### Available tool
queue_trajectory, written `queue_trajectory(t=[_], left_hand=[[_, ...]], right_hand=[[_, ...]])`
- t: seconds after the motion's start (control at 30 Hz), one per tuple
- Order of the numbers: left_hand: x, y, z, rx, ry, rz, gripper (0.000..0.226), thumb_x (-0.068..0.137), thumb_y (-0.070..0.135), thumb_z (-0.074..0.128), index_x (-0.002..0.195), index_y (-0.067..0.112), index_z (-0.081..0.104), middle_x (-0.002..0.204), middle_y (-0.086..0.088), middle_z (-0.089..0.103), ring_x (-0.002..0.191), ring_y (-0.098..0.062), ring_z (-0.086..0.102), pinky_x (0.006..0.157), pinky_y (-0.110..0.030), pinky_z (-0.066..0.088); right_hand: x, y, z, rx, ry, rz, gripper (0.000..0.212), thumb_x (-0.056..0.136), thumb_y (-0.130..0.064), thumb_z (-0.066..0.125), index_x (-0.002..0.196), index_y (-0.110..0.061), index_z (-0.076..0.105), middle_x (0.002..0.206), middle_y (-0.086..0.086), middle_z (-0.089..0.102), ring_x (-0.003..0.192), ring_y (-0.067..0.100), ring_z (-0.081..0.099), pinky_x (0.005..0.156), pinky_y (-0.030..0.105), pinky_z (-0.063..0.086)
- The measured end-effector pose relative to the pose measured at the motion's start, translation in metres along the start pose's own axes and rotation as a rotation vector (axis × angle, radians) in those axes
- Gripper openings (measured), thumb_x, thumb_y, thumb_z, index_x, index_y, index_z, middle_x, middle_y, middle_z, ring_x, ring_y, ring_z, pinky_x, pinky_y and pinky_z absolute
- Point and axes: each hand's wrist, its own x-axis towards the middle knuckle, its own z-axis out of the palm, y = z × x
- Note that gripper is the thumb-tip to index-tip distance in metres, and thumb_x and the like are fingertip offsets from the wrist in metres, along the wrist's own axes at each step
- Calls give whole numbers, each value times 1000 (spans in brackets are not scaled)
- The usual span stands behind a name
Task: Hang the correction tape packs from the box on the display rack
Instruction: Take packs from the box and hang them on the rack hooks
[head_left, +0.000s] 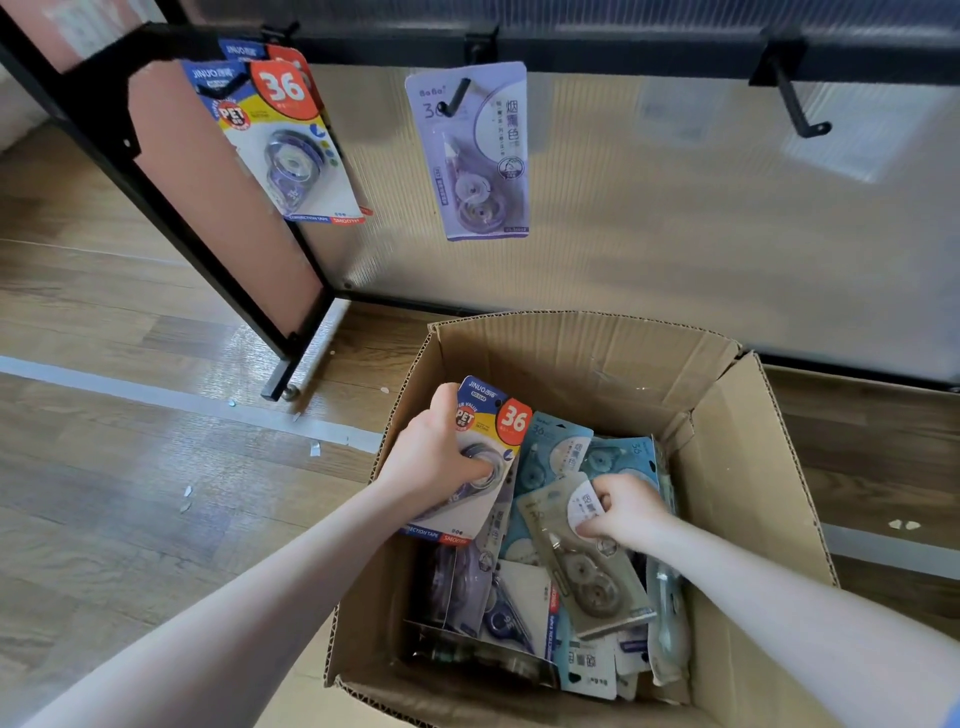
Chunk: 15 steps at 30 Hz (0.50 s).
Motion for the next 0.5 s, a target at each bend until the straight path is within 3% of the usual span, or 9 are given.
queue_trajectory(t=[0.13, 0.27, 0.4, 0.5], left_hand=[[3, 5, -2, -71, 94, -57, 55, 67, 25, 84, 98, 14, 39, 94, 5, 63, 85, -11, 61, 62, -23, 45], [9, 17, -10, -198, 184, -62, 55, 64, 25, 86, 101, 19, 46, 91, 15, 59, 81, 2, 55, 61, -17, 40], [11, 32, -22, -352, 247, -24, 58, 61, 18, 87, 104, 22, 49, 93, 18, 62, 86, 4, 59, 69, -11, 44], [5, 47, -39, -493, 283, -25, 59, 54, 29, 87, 100, 29, 49, 97, 13, 68, 95, -6, 65, 85, -32, 52]], right_hand=[[-2, -2, -23, 178, 131, -29, 18, 73, -10, 75, 71, -20, 60, 76, -3, 67, 73, 16, 63, 60, 25, 44], [-12, -9, -53, 403, 291, -73, 17, 76, -7, 75, 77, -22, 65, 83, -1, 70, 78, 15, 66, 70, 31, 53], [-26, -23, -84, 578, 437, -178, 19, 80, -6, 71, 93, -19, 67, 87, -7, 68, 83, 7, 63, 66, 21, 47], [-47, -42, -111, 643, 539, -202, 19, 81, -5, 70, 86, -23, 66, 82, -15, 64, 80, -2, 59, 65, 18, 44]])
